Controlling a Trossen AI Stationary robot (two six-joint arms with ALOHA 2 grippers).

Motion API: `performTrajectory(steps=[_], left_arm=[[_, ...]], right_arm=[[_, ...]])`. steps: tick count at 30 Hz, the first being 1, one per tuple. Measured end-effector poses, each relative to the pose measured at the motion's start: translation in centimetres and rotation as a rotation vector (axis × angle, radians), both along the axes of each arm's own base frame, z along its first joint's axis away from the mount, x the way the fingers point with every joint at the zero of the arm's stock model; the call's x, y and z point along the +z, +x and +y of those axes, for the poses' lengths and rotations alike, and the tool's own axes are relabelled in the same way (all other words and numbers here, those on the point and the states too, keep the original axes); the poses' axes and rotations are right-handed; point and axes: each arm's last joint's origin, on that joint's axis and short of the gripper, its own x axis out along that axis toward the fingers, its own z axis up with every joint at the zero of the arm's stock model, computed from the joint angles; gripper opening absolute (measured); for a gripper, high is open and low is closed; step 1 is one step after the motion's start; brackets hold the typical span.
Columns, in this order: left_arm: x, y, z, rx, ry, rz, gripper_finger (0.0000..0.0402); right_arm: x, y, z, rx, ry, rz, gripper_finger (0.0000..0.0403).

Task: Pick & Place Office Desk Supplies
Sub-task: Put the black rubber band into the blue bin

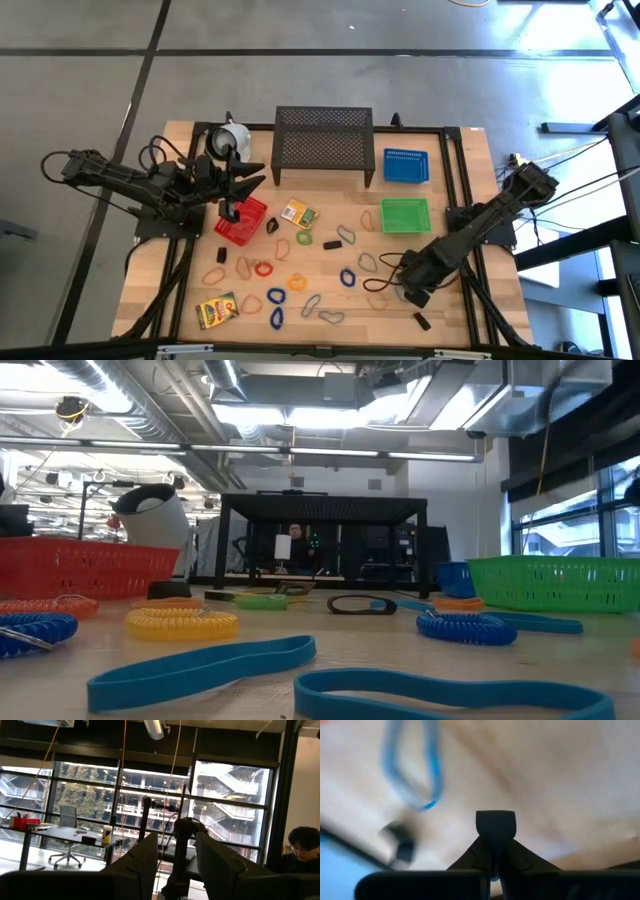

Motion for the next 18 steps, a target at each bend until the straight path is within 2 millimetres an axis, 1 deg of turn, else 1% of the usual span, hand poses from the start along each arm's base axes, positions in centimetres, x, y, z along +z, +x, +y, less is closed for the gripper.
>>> performTrajectory(steps=[4,7,10,12,14,18], left_arm=[[0.4,-0.3,0.1,-0.001,-0.009,-0.036,0.0127],[0.6,-0.5,0.1,0.013,0.013,-0.056,0.0127],[0.7,-0.6,0.1,0.039,0.066,-0.050,0.0127],[0.7,-0.7,0.2,0.065,0.095,-0.045,0.0127],[0.9,-0.7,0.2,0.087,0.121,-0.049,0.0127],[1.1,-0.8,0.2,0.118,0.172,-0.060,0.0127]], right_arm=[[4.3,0.0,0.2,-0.027,0.034,-0.222,0.0012],[7.4,0.1,-0.8,-0.091,-0.035,-0.438,0.0006],[9.5,0.3,-2.9,-0.211,-0.213,-0.627,0.0012],[10.5,0.6,-4.7,-0.304,-0.321,-0.704,0.0017],[11.1,0.9,-6.6,-0.383,-0.398,-0.747,0.0018],[11.7,1.7,-10.1,-0.436,-0.518,-0.754,0.0019]])
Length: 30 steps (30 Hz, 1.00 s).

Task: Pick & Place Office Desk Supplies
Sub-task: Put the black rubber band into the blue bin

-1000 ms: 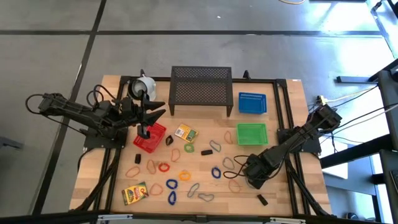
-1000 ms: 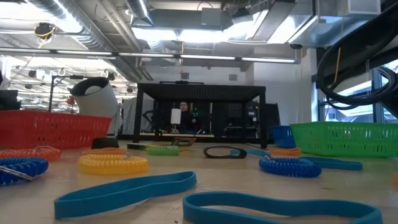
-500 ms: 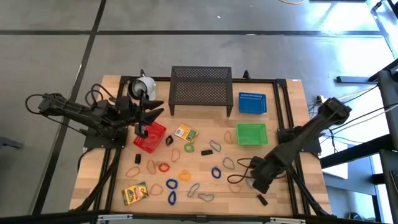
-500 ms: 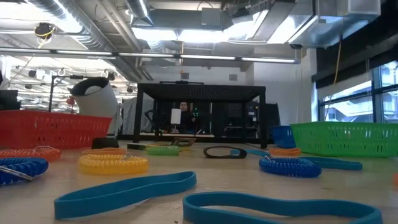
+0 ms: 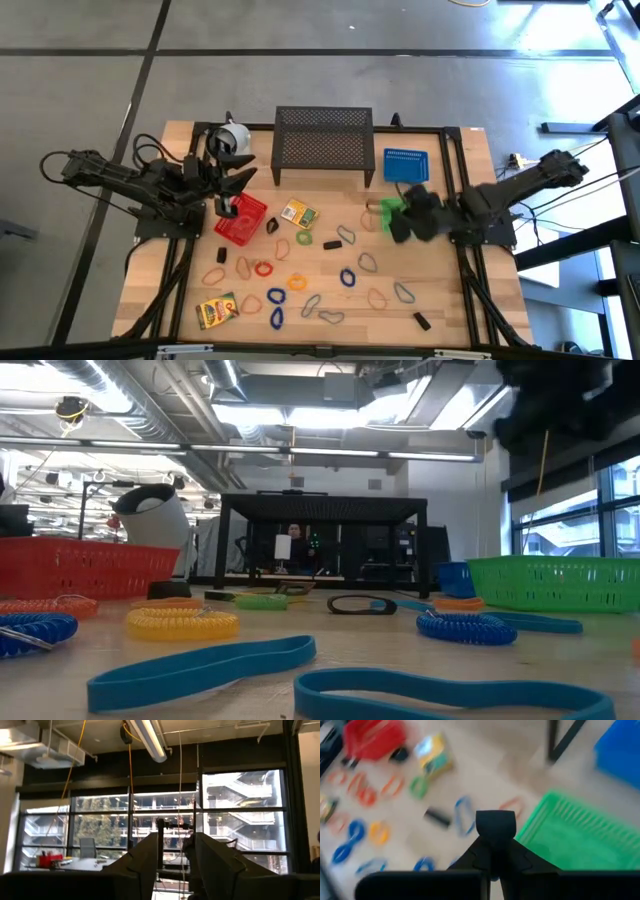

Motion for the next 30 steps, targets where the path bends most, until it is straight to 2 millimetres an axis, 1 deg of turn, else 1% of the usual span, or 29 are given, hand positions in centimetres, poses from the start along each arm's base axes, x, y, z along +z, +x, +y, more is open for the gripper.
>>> performTrajectory(steps=[5,10,13,17,23,30], left_arm=[[0.1,-0.1,0.0,0.030,0.033,0.001,0.0127],[0.1,-0.1,0.2,0.071,0.020,0.007,0.0127],[0.1,-0.1,0.2,0.092,0.007,0.010,0.0127],[0.0,-0.1,0.3,0.125,0.014,0.021,0.0127],[0.1,-0.2,0.4,0.169,0.002,0.020,0.0127],[0.3,-0.4,0.6,0.239,0.005,0.024,0.0127]], right_arm=[[-0.2,0.8,-4.6,-0.124,-0.075,0.076,0.0019],[-0.6,0.2,-9.5,-0.235,-0.141,0.222,0.0020],[-0.8,-0.1,-12.2,-0.261,-0.127,0.257,0.0020],[-2.2,-0.4,-15.3,-0.269,-0.066,0.274,0.0020],[-4.9,-0.6,-18.2,-0.324,-0.013,0.353,0.0020],[-7.0,0.1,-20.1,-0.327,0.001,0.426,0.0020]])
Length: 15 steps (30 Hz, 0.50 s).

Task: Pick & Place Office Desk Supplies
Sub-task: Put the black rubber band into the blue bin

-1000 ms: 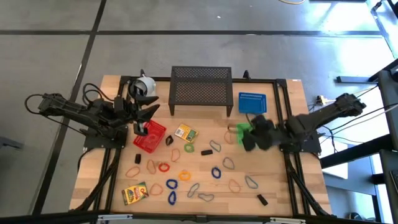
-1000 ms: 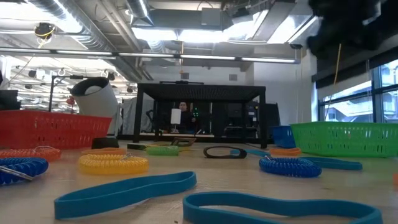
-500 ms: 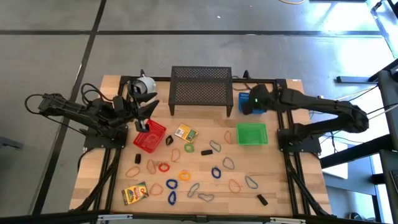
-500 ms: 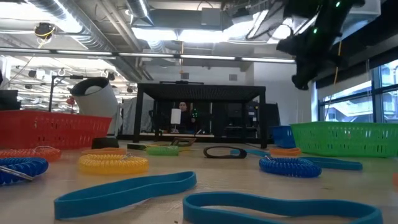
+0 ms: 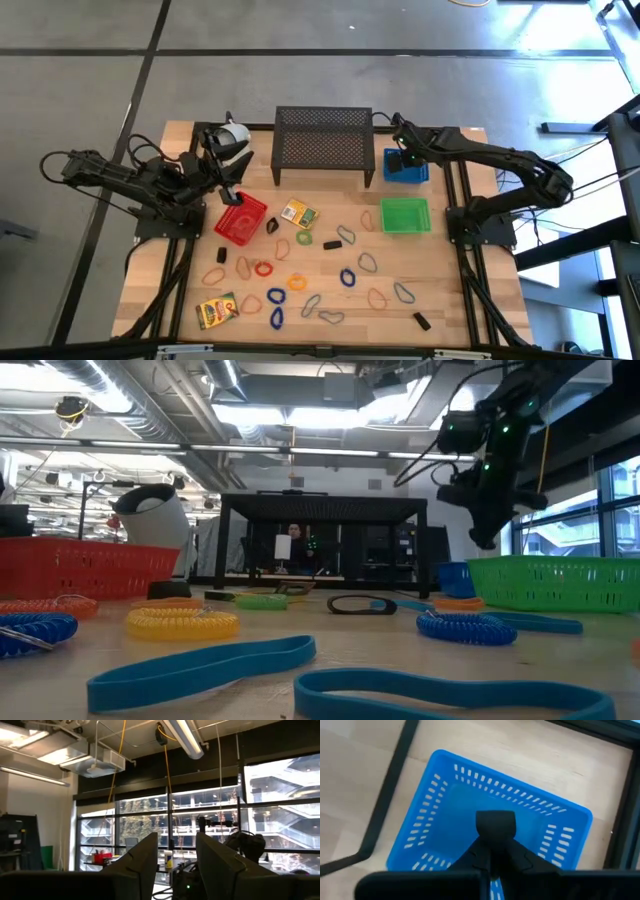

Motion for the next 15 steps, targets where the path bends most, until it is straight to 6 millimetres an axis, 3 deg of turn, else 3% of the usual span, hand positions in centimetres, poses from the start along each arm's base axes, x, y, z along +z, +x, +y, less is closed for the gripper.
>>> performTrajectory(steps=[9,15], left_arm=[[0.0,0.0,0.0,0.001,-0.001,0.001,0.0127],[0.0,0.0,0.0,-0.003,-0.007,-0.002,0.0127]], right_arm=[[-2.9,1.1,-1.0,-0.007,0.055,0.081,0.0020],[-3.4,1.2,-1.2,-0.018,0.047,0.111,0.0044]])
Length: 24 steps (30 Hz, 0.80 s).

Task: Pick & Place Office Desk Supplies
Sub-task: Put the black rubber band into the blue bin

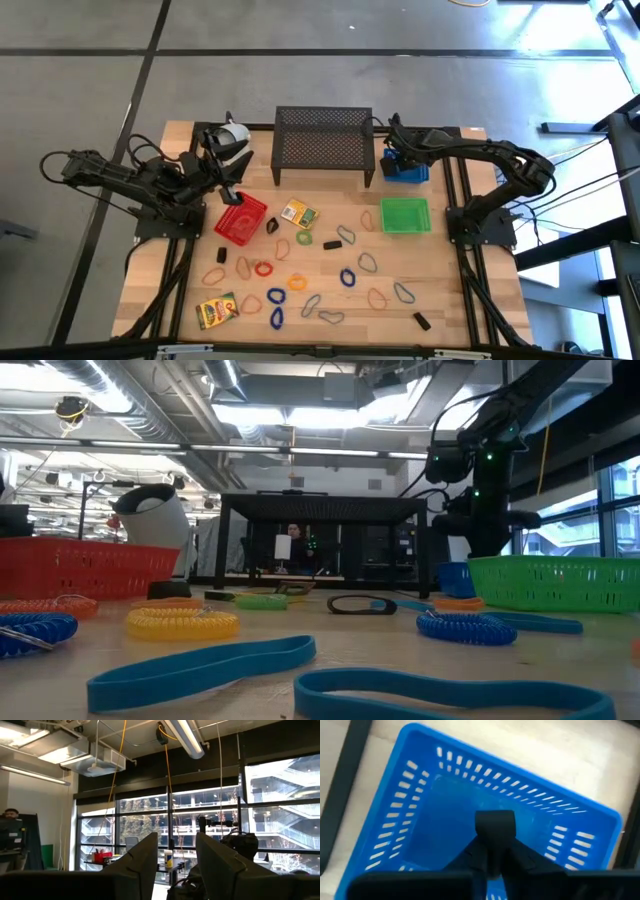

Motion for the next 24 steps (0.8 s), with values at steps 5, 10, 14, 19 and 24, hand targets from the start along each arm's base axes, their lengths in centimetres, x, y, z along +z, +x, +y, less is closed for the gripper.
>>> performTrajectory(steps=[5,10,14,19,24], left_arm=[[0.0,0.0,0.0,-0.001,-0.001,-0.001,0.0127],[0.0,0.0,0.0,-0.001,-0.002,-0.001,0.0127],[0.0,0.0,0.0,-0.001,-0.001,0.000,0.0127],[0.0,0.0,0.0,-0.001,-0.001,0.000,0.0127],[0.0,0.0,0.0,-0.001,-0.001,0.000,0.0127]], right_arm=[[0.0,-0.1,0.0,-0.006,-0.007,0.008,0.0109],[0.3,-0.5,0.1,-0.063,-0.047,0.039,0.0181],[1.8,-1.2,0.9,-0.075,-0.087,0.034,0.0209],[5.2,-2.4,3.1,-0.055,-0.097,-0.121,0.0205],[8.1,-2.8,7.0,0.048,0.050,-0.392,0.0183]])
